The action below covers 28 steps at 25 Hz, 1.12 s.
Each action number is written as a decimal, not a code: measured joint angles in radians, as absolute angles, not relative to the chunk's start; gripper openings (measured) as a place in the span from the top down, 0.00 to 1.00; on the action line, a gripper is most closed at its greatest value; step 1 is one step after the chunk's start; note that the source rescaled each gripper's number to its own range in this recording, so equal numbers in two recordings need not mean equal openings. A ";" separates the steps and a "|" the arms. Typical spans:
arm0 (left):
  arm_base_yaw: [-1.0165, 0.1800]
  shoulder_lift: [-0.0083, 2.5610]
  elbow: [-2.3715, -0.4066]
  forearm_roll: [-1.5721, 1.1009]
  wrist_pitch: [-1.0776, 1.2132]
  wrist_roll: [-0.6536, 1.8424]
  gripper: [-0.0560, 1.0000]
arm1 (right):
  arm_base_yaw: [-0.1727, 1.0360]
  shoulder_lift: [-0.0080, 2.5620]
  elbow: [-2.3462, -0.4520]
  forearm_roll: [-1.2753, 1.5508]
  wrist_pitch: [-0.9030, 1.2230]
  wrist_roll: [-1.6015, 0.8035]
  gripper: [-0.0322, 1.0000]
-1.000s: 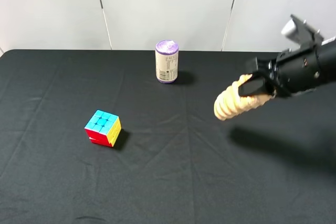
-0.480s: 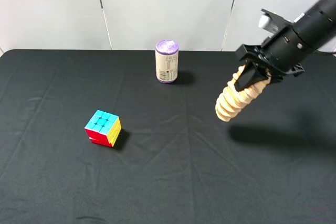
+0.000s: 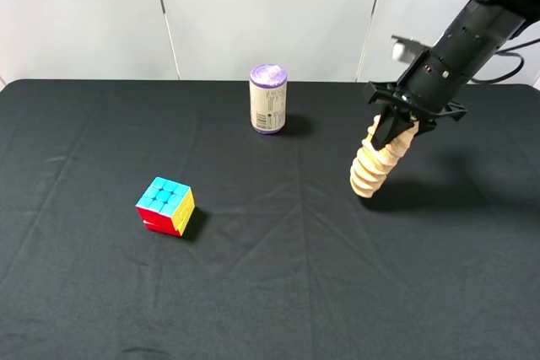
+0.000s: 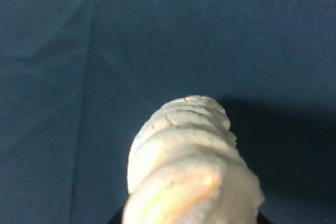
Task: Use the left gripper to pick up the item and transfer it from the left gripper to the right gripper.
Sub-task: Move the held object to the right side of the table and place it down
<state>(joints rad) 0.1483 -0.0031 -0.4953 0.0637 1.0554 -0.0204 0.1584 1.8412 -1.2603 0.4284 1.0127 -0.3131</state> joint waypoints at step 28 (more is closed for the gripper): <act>0.148 -0.003 -0.495 0.066 1.054 -0.020 0.02 | 0.158 1.856 -1.262 0.403 0.971 -0.275 0.00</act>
